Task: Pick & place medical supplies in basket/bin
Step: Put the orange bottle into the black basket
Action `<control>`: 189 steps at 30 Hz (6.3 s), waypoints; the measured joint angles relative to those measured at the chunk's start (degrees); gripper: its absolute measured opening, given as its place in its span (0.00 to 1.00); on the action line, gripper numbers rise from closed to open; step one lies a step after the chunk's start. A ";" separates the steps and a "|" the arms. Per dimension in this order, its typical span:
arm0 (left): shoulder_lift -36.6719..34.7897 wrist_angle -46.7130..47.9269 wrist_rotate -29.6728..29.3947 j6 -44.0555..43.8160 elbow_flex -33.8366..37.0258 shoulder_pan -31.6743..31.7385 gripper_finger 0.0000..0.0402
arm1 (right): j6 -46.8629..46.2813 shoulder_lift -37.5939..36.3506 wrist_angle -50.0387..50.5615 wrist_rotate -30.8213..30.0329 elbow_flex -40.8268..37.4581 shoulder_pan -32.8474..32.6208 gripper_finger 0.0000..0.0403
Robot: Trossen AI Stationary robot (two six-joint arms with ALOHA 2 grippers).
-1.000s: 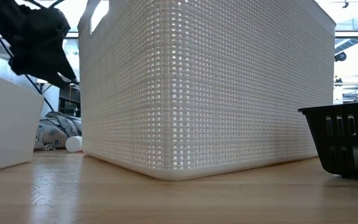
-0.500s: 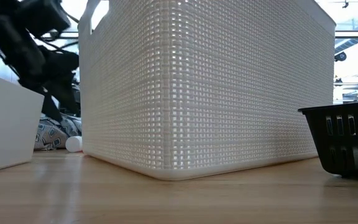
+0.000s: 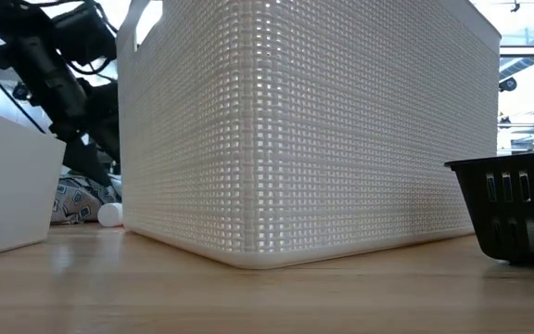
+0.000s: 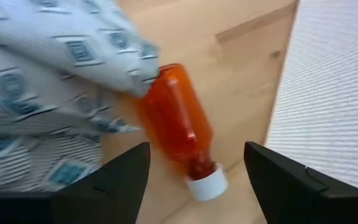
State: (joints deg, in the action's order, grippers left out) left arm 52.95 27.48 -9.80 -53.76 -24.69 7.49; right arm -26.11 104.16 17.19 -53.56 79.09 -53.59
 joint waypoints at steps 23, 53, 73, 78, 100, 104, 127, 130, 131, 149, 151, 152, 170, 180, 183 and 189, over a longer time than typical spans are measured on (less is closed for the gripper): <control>20.61 -5.02 0.18 -1.74 -4.64 0.98 0.64 | 0.00 0.00 0.00 0.00 0.00 0.00 0.52; 22.96 -5.92 1.55 -1.84 -4.67 1.01 0.49 | 0.00 0.00 0.00 0.00 -0.02 0.01 0.52; 1.64 -1.07 0.59 0.09 -4.65 1.01 0.50 | 0.00 0.00 0.00 0.00 -0.02 0.00 0.52; -7.21 2.91 0.13 0.29 -4.65 0.88 0.50 | 0.00 0.00 0.01 -0.02 -0.02 0.01 0.52; -31.44 -10.37 -2.20 24.83 -2.07 -8.57 0.51 | 0.00 0.00 0.00 0.00 -0.02 0.01 0.52; -31.48 -20.70 -1.97 32.77 0.18 -13.80 0.51 | 0.00 0.00 0.00 0.00 -0.02 0.01 0.52; -12.19 -54.90 -1.53 53.00 1.88 -38.47 0.51 | 0.00 0.00 0.00 0.00 -0.02 0.00 0.52; -7.42 -59.13 -1.01 55.31 1.61 -41.11 0.51 | 0.00 0.00 -0.01 0.00 -0.02 0.01 0.52; -5.93 -59.85 -0.62 56.44 1.08 -42.19 0.51 | 0.00 0.00 -0.01 0.00 -0.02 0.00 0.52; 26.55 -65.43 -7.96 58.43 -15.63 -55.00 0.51 | 0.00 0.00 0.00 0.00 -0.02 -0.01 0.52; 29.87 -65.39 -9.28 58.45 -18.78 -55.63 0.51 | 0.00 0.00 0.00 0.00 -0.02 0.01 0.52; 31.44 -65.12 -9.88 58.43 -20.41 -55.74 0.51 | 0.00 0.00 0.00 0.00 -0.02 0.00 0.52; 52.75 -57.43 -18.44 47.63 -36.63 -56.30 0.51 | 0.00 0.00 0.00 0.00 -0.02 0.01 0.52; 56.73 -53.99 -21.84 34.07 -37.63 -56.10 0.51 | 0.00 0.00 0.00 0.00 -0.02 0.01 0.52; 58.20 -52.99 -22.81 31.46 -38.14 -55.69 0.51 | 0.00 0.00 0.01 0.00 -0.02 0.00 0.52; 62.49 -49.83 -23.52 29.41 -42.28 -54.19 0.51 | 0.00 0.00 -0.04 0.00 -0.02 0.01 0.52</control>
State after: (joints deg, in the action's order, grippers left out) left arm 115.44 -22.36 -33.32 -24.35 -66.97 -46.71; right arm -26.11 104.16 17.15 -53.56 79.07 -53.58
